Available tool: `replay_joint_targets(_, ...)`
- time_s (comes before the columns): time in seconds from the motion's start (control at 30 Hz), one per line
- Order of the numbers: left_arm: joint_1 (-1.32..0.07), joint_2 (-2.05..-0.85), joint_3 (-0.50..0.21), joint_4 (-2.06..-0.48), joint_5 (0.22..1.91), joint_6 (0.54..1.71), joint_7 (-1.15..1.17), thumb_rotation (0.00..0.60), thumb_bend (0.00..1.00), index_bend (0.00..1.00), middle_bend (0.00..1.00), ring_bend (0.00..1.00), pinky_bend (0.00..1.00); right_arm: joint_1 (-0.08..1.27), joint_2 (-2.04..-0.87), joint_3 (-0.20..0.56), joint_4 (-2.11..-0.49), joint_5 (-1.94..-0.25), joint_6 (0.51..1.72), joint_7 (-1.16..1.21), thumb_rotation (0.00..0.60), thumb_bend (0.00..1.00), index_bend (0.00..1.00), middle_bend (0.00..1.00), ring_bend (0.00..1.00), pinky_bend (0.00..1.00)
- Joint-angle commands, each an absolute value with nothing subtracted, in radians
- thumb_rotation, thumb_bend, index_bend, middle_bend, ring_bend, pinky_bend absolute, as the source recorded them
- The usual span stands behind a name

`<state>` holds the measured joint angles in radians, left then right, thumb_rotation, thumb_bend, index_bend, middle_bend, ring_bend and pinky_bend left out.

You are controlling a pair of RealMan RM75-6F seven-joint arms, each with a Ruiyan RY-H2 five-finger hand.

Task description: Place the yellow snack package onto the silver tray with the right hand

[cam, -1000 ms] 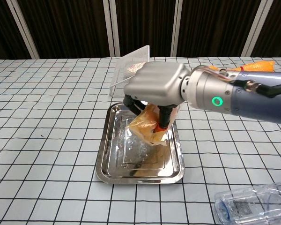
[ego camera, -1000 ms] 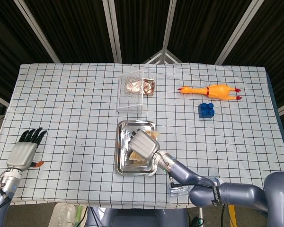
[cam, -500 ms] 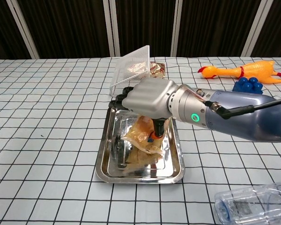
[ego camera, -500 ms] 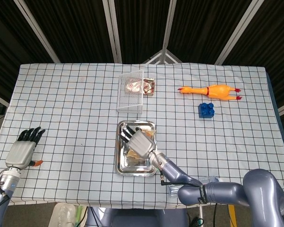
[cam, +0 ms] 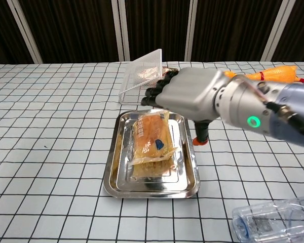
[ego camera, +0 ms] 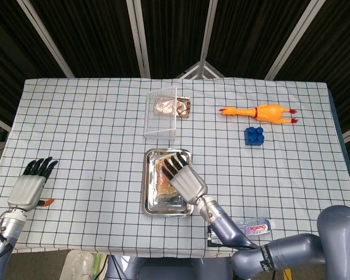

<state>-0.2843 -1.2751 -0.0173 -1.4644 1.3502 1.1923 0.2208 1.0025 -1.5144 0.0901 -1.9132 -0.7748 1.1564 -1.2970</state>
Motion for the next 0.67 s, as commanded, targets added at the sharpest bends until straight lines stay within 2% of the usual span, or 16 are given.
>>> replay_joint_targets(0.03, -0.282, -1.274, -0.014, -1.468, 1.356, 1.197, 0.22, 0.6, 0.04, 0.0, 0.0, 0.0, 0.0, 0.907, -1.351, 0.047, -1.951, -0.976, 1.171, -1.045, 0.6, 0.23, 0.0, 0.0, 0.0, 0.0)
replay_joint_targets(0.13, -0.281, -1.275, -0.013, -1.471, 1.358, 1.201, 0.226, 0.6, 0.04, 0.0, 0.0, 0.0, 0.0, 0.804, -1.254, 0.003, -1.847, -1.195, 1.202, -0.736, 0.6, 0.23, 0.0, 0.0, 0.0, 0.0)
replay_joint_targets(0.27, -0.277, -1.277, -0.009, -1.48, 1.367, 1.212, 0.236, 0.6, 0.04, 0.0, 0.0, 0.0, 0.0, 0.649, -1.198, -0.053, -1.633, -1.337, 1.334, -0.385, 0.6, 0.23, 0.0, 0.0, 0.0, 0.0)
replay_joint_targets(0.5, -0.266, -1.289, 0.006, -1.491, 1.41, 1.249, 0.254, 0.6, 0.04, 0.0, 0.0, 0.0, 0.0, 0.416, -1.224, -0.147, -1.4, -1.392, 1.499, -0.094, 0.6, 0.23, 0.0, 0.0, 0.0, 0.0)
replay_joint_targets(0.67, -0.256, -1.287, 0.025, -1.507, 1.435, 1.262, 0.264, 0.6, 0.04, 0.0, 0.0, 0.0, 0.0, 0.339, -1.22, -0.179, -1.363, -1.396, 1.491, 0.019, 0.6, 0.23, 0.0, 0.0, 0.0, 0.0)
